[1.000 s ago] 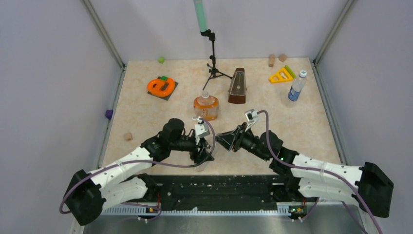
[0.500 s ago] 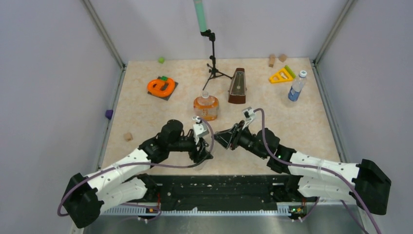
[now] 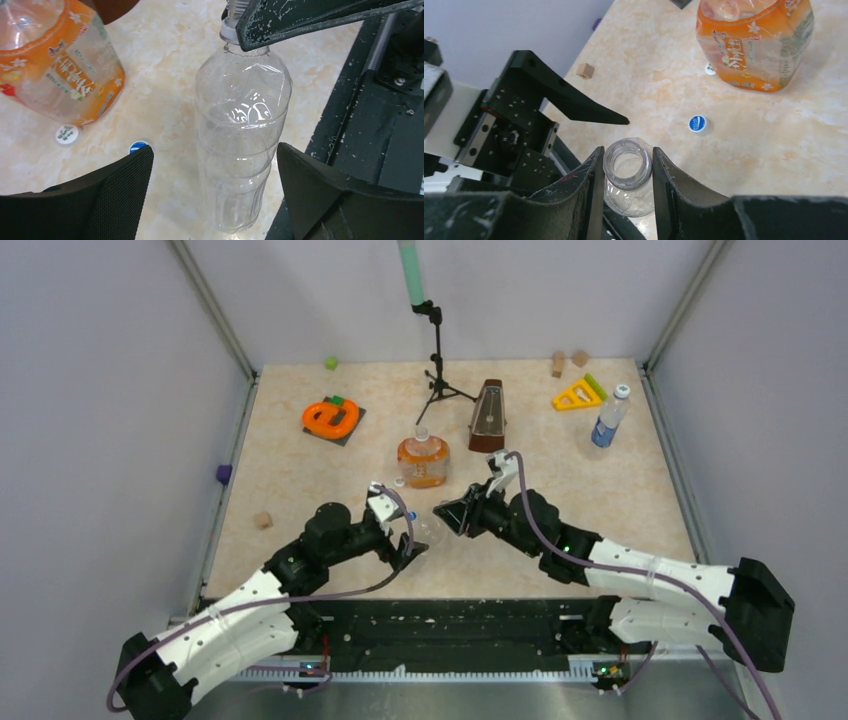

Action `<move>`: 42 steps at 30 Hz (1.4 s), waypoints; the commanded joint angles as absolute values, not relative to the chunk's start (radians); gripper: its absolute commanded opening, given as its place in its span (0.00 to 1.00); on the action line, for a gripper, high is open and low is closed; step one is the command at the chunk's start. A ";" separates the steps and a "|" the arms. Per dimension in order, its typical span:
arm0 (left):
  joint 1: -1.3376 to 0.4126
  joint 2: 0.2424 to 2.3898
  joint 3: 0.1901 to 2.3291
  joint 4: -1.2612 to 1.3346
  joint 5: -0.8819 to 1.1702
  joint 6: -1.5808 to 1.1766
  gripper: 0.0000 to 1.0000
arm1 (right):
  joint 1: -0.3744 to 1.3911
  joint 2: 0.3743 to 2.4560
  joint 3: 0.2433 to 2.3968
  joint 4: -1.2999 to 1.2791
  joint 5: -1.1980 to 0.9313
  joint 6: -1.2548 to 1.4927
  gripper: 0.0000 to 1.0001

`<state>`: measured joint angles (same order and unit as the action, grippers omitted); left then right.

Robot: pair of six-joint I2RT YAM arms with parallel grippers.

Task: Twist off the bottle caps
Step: Place the plastic bottle at the center of the board.

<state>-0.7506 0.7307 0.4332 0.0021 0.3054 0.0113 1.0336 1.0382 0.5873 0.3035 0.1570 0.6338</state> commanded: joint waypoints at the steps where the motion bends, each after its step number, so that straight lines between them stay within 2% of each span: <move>1: -0.746 0.667 0.415 0.061 0.196 0.006 0.94 | 1.045 1.053 0.693 0.223 0.232 0.565 0.00; 8: -0.746 0.518 0.370 0.052 -0.019 -0.049 0.95 | 1.045 1.043 0.796 0.132 0.333 0.445 0.00; 14: -0.746 0.411 0.303 0.088 -0.174 -0.074 0.95 | 1.045 1.110 0.862 0.034 0.509 0.391 0.00; 26: -0.746 0.371 0.286 0.031 -0.395 -0.129 0.97 | 1.044 1.298 0.966 0.048 0.631 0.361 0.00; 38: -0.746 0.301 0.271 0.009 -0.440 -0.140 0.98 | 1.045 1.400 0.996 0.089 0.609 0.371 0.01; 42: -0.746 0.296 0.266 0.014 -0.448 -0.142 0.98 | 1.046 1.393 0.974 0.109 0.595 0.379 0.07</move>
<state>-0.7494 0.3065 0.2737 -0.0074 -0.4210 -0.1291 1.0336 1.3907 0.9577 0.0814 0.5941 0.3691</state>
